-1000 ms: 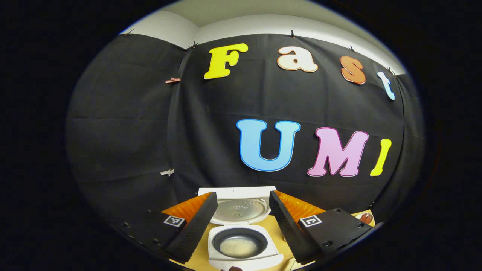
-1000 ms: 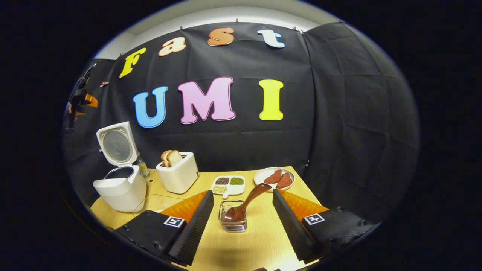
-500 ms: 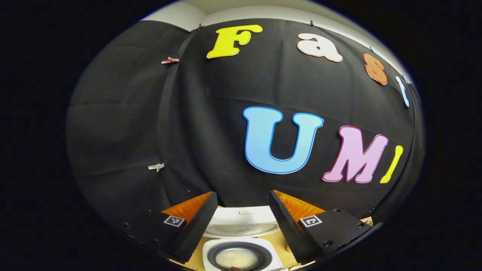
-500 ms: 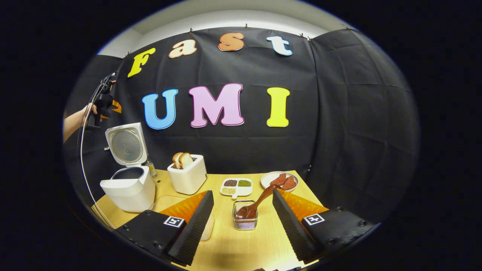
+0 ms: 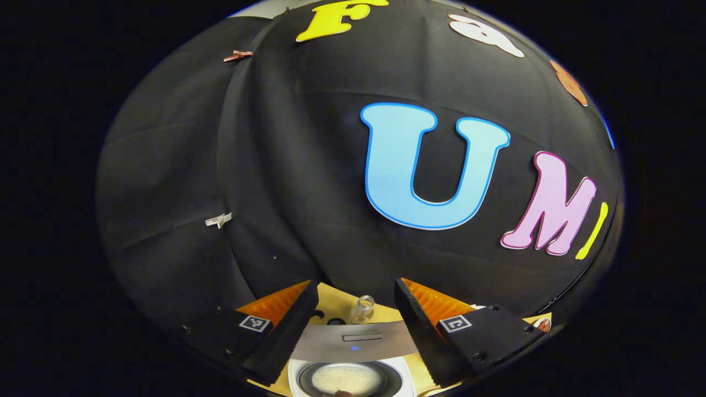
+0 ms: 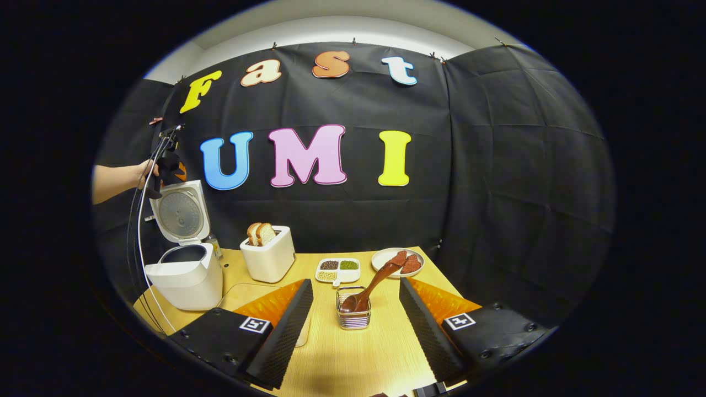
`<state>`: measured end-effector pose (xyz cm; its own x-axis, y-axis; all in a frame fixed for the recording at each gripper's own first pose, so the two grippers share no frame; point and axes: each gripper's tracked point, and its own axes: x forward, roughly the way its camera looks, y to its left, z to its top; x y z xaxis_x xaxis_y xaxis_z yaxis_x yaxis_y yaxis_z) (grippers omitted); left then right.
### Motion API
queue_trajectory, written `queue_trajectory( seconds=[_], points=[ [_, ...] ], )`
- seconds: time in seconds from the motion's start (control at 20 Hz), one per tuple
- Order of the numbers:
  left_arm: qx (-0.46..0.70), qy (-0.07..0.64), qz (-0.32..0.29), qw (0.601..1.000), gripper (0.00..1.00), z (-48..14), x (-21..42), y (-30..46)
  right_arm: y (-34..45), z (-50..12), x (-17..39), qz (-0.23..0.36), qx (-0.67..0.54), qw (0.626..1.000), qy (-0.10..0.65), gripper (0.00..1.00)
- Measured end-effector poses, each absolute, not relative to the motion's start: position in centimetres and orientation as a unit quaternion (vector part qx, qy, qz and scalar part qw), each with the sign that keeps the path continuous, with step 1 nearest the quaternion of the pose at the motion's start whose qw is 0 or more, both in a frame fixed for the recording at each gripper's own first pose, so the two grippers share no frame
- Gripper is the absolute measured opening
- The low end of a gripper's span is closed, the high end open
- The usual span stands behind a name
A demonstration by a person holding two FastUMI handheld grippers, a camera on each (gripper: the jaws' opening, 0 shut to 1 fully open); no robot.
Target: Close the left gripper, press the button to open the rice cooker; take a wooden spoon from the chopstick holder with the right hand, scoop a spoonful of rice and pour it into the rice cooker, then put the wooden spoon back into the chopstick holder.
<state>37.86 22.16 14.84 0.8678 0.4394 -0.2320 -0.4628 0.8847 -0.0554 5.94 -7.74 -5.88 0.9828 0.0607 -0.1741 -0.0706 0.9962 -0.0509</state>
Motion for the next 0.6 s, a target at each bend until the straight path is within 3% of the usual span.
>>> queue_trajectory(
  seconds=[0.6],
  points=[
    [-0.043,0.175,0.265,0.947,0.99,9.0,30.6,17.4,-5.4,-7.8,6.9,0.091,-0.022,0.990,0.105,0.98]
  ],
)
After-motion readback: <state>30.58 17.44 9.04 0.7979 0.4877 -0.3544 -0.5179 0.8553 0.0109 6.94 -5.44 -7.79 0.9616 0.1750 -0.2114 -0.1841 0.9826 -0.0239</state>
